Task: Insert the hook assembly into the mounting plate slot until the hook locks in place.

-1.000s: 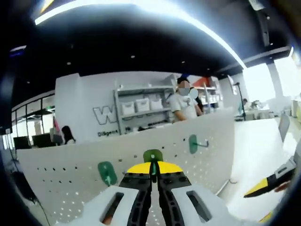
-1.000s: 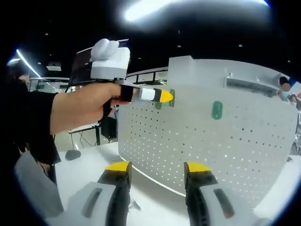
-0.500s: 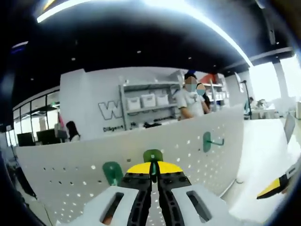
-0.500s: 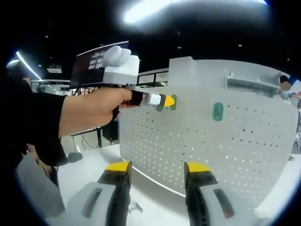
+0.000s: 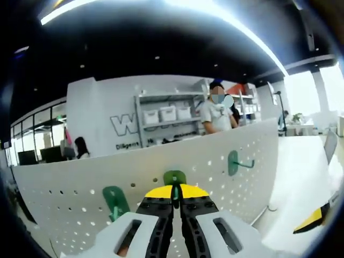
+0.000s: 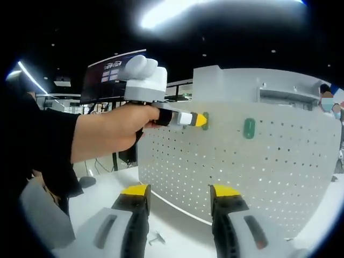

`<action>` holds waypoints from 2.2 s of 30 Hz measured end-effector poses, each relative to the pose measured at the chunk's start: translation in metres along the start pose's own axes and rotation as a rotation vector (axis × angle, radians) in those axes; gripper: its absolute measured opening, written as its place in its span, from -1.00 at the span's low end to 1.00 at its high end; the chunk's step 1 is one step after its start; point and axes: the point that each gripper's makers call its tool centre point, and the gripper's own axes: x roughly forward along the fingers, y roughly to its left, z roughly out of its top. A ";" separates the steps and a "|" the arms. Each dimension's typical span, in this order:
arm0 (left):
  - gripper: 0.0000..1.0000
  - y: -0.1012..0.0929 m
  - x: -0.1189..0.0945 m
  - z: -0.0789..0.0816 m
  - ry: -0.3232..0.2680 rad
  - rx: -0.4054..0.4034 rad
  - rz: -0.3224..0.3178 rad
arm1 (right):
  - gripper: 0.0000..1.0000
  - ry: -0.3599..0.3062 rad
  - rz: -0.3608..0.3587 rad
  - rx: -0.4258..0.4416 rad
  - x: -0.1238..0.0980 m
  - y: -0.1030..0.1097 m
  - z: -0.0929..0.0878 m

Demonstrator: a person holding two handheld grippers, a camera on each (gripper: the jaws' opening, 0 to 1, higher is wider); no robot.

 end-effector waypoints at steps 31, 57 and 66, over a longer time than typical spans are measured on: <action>-0.94 0.002 0.009 -0.002 0.003 0.005 0.162 | -0.17 -0.026 0.006 0.013 -0.004 0.000 0.007; -0.83 -0.002 0.013 -0.007 -0.039 0.073 0.242 | -0.20 -0.018 -0.026 0.048 -0.007 -0.012 0.003; -0.69 -0.011 0.011 -0.009 -0.045 0.138 0.194 | -0.21 0.002 -0.025 0.046 -0.005 -0.013 -0.004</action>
